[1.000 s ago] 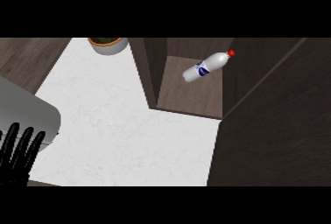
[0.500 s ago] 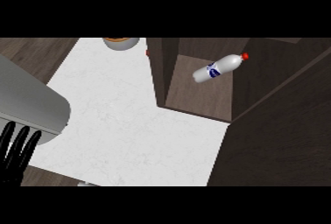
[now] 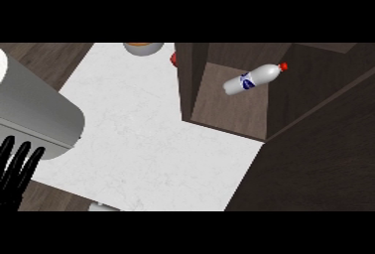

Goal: Pick up the bottled water, place it into the cabinet and close the cabinet

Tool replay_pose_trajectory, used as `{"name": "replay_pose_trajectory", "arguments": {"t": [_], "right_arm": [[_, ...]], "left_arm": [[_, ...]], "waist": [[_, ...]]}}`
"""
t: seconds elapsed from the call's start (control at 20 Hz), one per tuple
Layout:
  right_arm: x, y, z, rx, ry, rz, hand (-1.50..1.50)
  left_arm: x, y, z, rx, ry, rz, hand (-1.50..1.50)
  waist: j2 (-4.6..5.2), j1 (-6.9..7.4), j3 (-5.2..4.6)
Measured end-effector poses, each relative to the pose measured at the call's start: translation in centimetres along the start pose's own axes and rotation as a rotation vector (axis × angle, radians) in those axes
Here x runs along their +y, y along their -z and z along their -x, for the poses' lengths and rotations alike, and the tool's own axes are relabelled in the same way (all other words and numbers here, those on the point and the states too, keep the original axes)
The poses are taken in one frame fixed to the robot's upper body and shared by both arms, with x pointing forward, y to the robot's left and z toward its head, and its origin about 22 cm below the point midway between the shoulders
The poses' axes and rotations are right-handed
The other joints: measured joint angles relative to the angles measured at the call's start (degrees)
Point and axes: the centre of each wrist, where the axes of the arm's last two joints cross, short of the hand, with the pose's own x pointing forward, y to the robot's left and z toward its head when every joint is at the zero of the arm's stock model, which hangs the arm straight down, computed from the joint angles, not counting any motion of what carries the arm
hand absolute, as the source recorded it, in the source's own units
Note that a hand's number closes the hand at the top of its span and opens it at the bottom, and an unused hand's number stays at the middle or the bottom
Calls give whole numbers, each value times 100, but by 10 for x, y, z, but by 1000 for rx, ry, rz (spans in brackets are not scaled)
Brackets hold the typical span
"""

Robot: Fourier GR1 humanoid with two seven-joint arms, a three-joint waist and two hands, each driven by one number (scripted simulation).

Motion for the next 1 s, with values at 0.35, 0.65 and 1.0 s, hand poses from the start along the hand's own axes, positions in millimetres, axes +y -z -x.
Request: {"name": "replay_pose_trajectory", "arguments": {"t": [0.35,0.65,1.0], "right_arm": [[-7,10,-4,10,-67,-78,150],[-9,15,-4,8,-71,-107,150],[-10,19,5,-34,26,-140,150]], "left_arm": [[5,1,-3,2,5,7,-150],[10,1,-5,-1,6,0,-150],[12,5,-10,-12,7,20,-150]], "waist": [[1,9,-12],[44,-29,-17],[171,119,-9]]}}
